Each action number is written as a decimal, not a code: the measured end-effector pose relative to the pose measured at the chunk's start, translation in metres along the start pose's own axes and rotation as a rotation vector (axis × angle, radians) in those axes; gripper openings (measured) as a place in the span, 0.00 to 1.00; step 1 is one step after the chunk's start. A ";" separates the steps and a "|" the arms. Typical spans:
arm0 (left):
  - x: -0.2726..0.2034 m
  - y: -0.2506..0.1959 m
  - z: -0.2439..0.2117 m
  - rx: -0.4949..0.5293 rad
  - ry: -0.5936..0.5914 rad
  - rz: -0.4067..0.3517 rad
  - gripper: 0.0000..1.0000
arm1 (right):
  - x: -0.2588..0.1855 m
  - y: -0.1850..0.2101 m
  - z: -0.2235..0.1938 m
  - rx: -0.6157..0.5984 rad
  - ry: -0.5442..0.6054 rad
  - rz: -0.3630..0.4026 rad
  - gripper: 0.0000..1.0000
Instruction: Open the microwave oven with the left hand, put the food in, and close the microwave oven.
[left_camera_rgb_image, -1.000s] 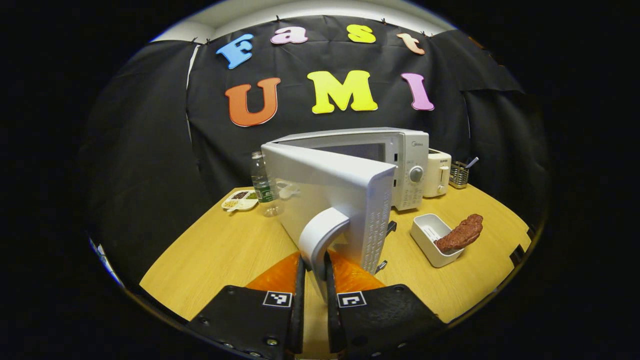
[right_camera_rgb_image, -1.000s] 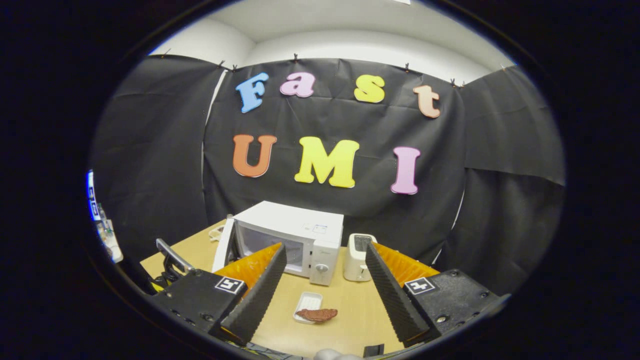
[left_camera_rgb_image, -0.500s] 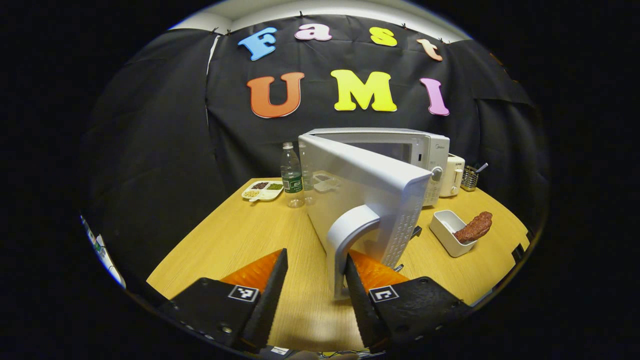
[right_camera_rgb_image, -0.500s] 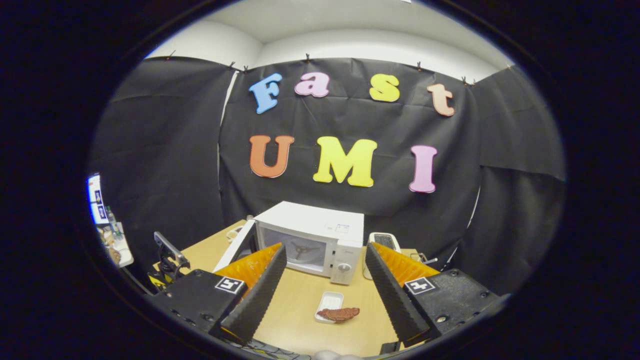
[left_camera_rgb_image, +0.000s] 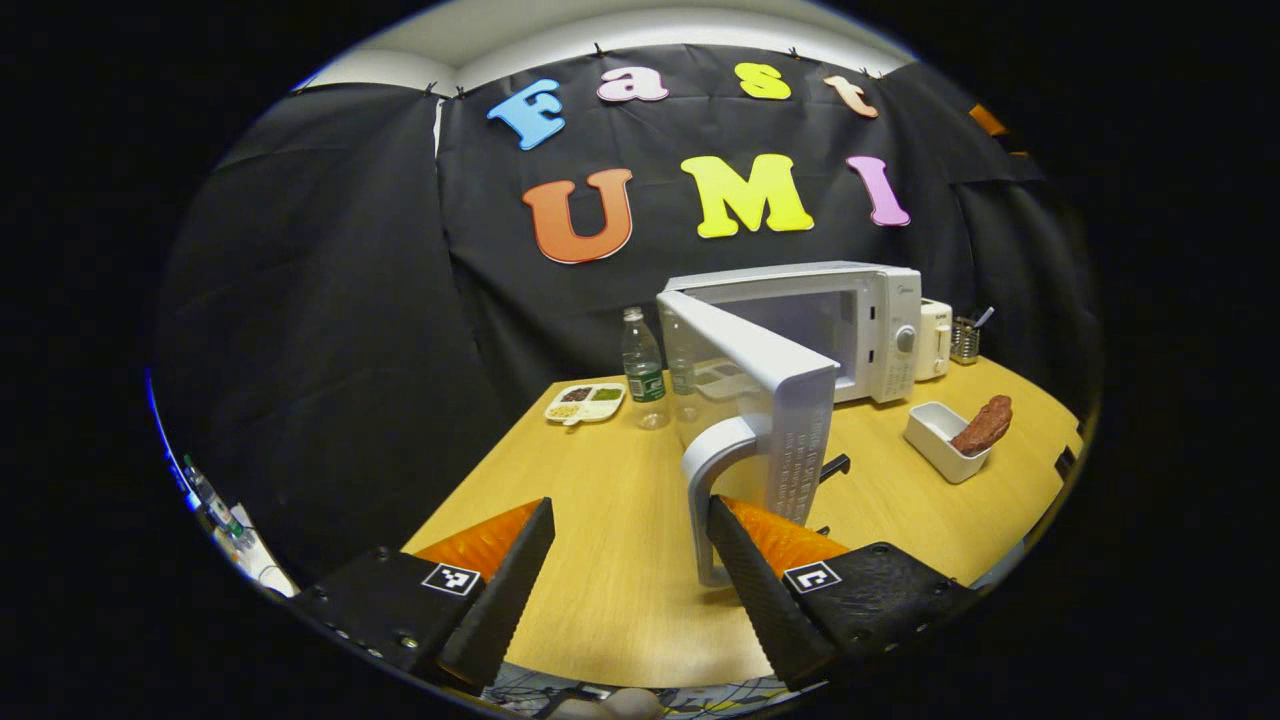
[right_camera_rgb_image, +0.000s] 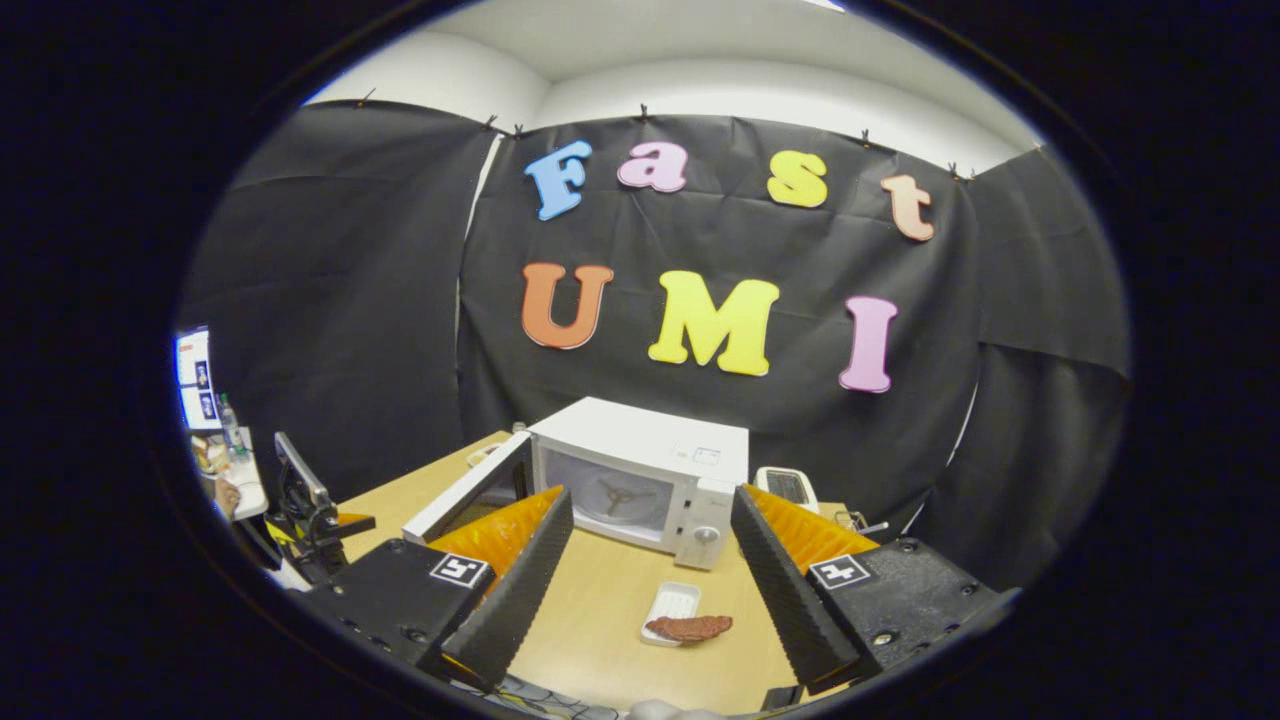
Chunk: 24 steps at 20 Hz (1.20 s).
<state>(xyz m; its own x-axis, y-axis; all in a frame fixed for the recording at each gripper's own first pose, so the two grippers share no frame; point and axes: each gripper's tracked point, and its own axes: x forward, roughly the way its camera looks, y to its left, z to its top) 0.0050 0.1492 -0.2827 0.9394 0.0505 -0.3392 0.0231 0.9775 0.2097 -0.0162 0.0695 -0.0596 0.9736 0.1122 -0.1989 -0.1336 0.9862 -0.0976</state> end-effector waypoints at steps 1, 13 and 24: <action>-0.001 0.008 0.000 -0.003 0.004 0.013 0.94 | 0.000 0.002 -0.001 0.002 0.000 0.002 1.00; -0.067 0.048 0.018 -0.101 0.035 0.081 0.94 | 0.019 -0.048 -0.128 0.106 0.141 -0.047 1.00; -0.087 -0.072 0.172 -0.147 -0.130 -0.118 0.94 | 0.096 -0.091 -0.300 0.320 0.375 0.045 0.98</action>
<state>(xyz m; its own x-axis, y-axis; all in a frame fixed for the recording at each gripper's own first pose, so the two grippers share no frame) -0.0198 0.0388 -0.1100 0.9696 -0.0837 -0.2300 0.0945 0.9949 0.0360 0.0334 -0.0456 -0.3628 0.8263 0.1621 -0.5393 -0.0531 0.9758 0.2120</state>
